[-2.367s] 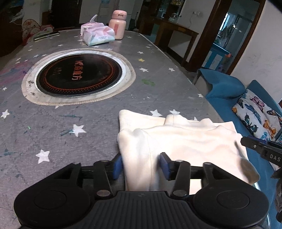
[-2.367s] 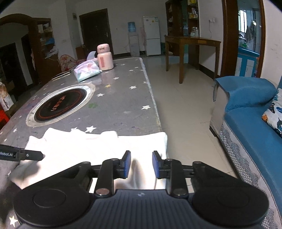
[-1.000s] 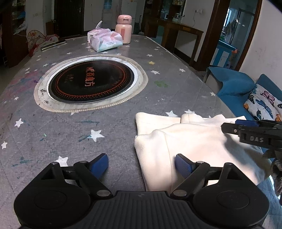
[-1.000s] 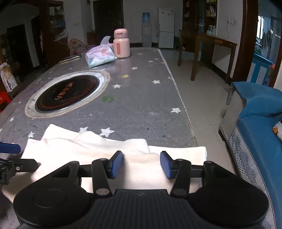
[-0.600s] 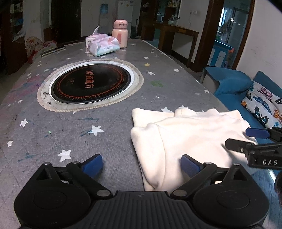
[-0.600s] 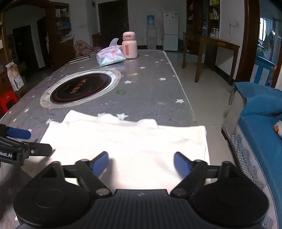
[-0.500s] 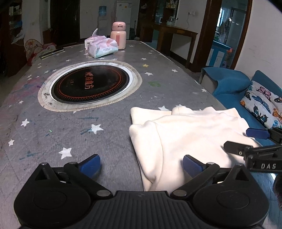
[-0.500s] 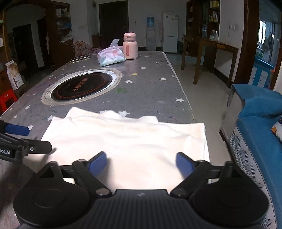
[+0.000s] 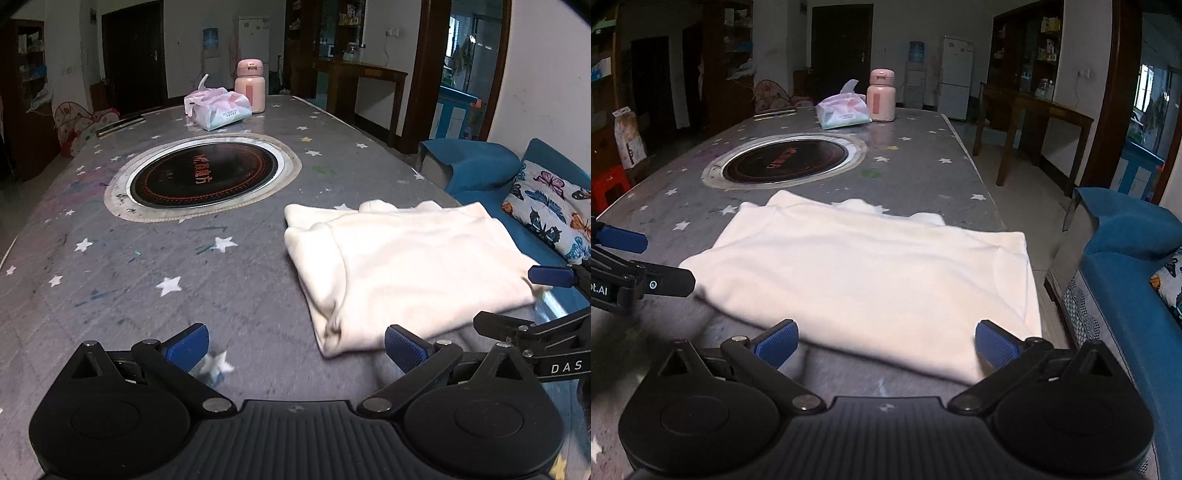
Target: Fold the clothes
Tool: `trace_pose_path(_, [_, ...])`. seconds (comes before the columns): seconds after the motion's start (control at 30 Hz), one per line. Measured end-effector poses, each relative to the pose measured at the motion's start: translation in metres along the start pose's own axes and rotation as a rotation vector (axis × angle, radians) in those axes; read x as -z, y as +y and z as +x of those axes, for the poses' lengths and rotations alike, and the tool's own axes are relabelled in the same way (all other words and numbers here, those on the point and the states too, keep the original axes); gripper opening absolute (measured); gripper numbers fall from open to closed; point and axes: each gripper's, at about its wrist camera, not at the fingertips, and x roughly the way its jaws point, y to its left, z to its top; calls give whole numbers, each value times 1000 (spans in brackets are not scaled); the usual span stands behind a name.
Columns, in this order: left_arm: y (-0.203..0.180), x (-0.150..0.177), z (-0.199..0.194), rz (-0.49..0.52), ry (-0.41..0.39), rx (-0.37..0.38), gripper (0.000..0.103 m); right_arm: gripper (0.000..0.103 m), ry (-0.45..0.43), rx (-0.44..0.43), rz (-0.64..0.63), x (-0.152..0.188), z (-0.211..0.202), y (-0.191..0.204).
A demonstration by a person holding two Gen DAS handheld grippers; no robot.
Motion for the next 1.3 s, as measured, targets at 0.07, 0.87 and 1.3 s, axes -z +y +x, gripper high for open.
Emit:
trace_pose_path(0.07, [0,7,-4,4,5,1,103,103,2,-9,5,4,-4,3])
trace_pose_path(0.87, [-13,46,-12,10,74,-13,103,103,65,12,89,36,-14,11])
trace_pose_path(1.3, [-14,48,-11,-3,67,-29,103,103,67,18,84,37,-15,12])
